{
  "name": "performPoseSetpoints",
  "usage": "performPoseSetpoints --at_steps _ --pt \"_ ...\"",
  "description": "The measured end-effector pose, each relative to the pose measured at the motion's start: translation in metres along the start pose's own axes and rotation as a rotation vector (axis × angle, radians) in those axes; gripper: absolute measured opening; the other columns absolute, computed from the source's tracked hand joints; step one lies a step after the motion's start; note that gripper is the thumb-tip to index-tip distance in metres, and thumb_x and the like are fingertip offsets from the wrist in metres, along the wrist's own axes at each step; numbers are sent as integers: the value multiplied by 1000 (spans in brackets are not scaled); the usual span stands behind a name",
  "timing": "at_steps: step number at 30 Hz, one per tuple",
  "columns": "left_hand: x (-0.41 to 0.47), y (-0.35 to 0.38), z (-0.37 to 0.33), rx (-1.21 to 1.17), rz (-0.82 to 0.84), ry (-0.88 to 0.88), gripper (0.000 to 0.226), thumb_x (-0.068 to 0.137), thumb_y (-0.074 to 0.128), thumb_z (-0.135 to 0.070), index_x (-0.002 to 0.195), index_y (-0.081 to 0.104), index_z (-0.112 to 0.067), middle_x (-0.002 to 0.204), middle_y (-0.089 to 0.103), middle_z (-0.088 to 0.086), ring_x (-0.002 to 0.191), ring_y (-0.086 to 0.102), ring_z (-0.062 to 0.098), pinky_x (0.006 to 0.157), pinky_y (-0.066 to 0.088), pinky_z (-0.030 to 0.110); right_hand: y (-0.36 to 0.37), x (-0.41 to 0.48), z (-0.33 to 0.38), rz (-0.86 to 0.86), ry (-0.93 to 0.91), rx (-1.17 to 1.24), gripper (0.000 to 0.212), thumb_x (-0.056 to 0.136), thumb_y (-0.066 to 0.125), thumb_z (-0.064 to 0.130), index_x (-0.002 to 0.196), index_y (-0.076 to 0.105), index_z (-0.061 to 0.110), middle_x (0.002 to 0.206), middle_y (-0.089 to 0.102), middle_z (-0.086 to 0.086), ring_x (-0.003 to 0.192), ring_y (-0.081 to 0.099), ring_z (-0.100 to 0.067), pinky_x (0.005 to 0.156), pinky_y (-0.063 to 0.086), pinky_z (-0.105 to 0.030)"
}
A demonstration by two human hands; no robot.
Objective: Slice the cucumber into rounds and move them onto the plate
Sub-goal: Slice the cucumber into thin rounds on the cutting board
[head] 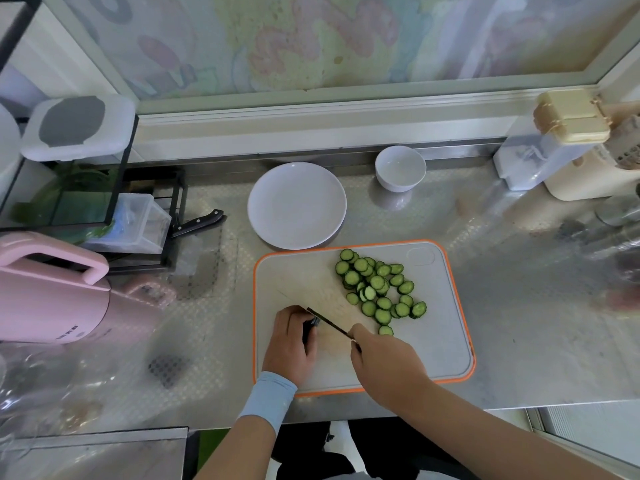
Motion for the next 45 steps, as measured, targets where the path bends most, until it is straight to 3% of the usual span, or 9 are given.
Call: performPoseSetpoints --at_steps 8,15,21,24,29,37,41,45 --pt "1 0 2 11 -5 -21 21 85 55 -18 102 58 -7 105 54 7 98 51 19 86 44 20 0 4 -1 15 9 5 13 101 33 28 103 45 23 63 49 2 60 55 -26 54 43 -33" --pt "-1 -1 8 -4 -6 -79 22 86 53 -22 103 57 -9 107 52 5 97 52 17 82 39 11 5 19 4 54 24 -4 12 101 34 26 96 42 19 62 45 0 53 43 -23 45 29 -28" --pt "-2 -1 7 9 3 -67 19 84 62 -14 102 61 -10 107 56 2 101 54 19 84 45 19 21 36 8 88 41 8 14 101 34 28 92 38 19 63 43 -1 56 45 -26 45 26 -28" --pt "-4 -4 6 51 -15 -59 20 83 67 -13 102 66 -11 107 62 0 101 55 19 83 48 26 22 37 8 75 38 5 14 101 34 28 92 38 19 63 43 0 58 47 -28 45 28 -29" --pt "-4 -4 -2 20 -34 -22 19 90 57 -21 102 64 -9 106 59 2 100 53 20 85 48 28 17 32 6 53 31 27 16 100 35 29 88 37 20 62 45 0 56 46 -27 45 28 -30" --pt "-6 -4 2 9 -82 -18 16 88 59 -20 97 60 -7 103 52 2 93 54 23 81 49 31 7 0 -5 29 22 -2 16 101 34 31 90 38 21 60 46 3 58 50 -26 52 38 -34" --pt "-5 -5 1 3 -84 -9 16 86 58 -20 97 58 -8 103 49 -1 93 53 22 78 48 27 7 -10 -7 32 24 3 16 101 34 32 90 38 22 61 47 3 60 53 -25 56 46 -36" --pt "-5 -5 3 -9 -78 -27 16 85 58 -20 97 58 -9 103 49 -1 94 53 20 79 47 23 5 -9 -4 19 14 -11 16 102 33 33 90 36 22 61 45 3 58 50 -25 56 45 -35"
Point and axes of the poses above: each hand's wrist, its own x-axis towards the middle knuckle, its own y-axis out of the palm, z = x × y, the point moved 10 cm from there along x, towards the middle knuckle
